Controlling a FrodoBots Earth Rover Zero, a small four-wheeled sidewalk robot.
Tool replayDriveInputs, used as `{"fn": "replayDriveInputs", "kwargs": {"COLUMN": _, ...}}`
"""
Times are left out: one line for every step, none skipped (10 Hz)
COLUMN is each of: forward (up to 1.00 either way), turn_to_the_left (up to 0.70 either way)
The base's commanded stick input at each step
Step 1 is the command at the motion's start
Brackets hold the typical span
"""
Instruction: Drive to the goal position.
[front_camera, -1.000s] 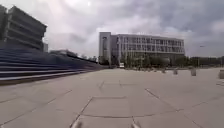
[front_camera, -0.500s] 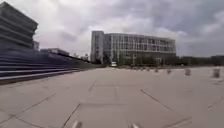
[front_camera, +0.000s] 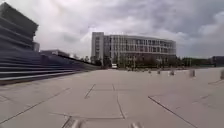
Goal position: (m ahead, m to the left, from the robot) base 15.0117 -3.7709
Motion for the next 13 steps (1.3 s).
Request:
{"fn": "replayDriveInputs", "kwargs": {"forward": 0.85, "turn_to_the_left": 0.0}}
{"fn": "replayDriveInputs", "kwargs": {"forward": 0.85, "turn_to_the_left": 0.0}}
{"fn": "replayDriveInputs", "kwargs": {"forward": 0.85, "turn_to_the_left": 0.0}}
{"fn": "replayDriveInputs", "kwargs": {"forward": 0.85, "turn_to_the_left": 0.0}}
{"fn": "replayDriveInputs", "kwargs": {"forward": 0.85, "turn_to_the_left": -0.08}}
{"fn": "replayDriveInputs", "kwargs": {"forward": 0.85, "turn_to_the_left": -0.21}}
{"fn": "replayDriveInputs", "kwargs": {"forward": 0.85, "turn_to_the_left": -0.16}}
{"fn": "replayDriveInputs", "kwargs": {"forward": 0.85, "turn_to_the_left": 0.0}}
{"fn": "replayDriveInputs", "kwargs": {"forward": 0.85, "turn_to_the_left": 0.0}}
{"fn": "replayDriveInputs", "kwargs": {"forward": 0.85, "turn_to_the_left": 0.0}}
{"fn": "replayDriveInputs", "kwargs": {"forward": 0.85, "turn_to_the_left": 0.0}}
{"fn": "replayDriveInputs", "kwargs": {"forward": 0.85, "turn_to_the_left": 0.0}}
{"fn": "replayDriveInputs", "kwargs": {"forward": 0.85, "turn_to_the_left": 0.0}}
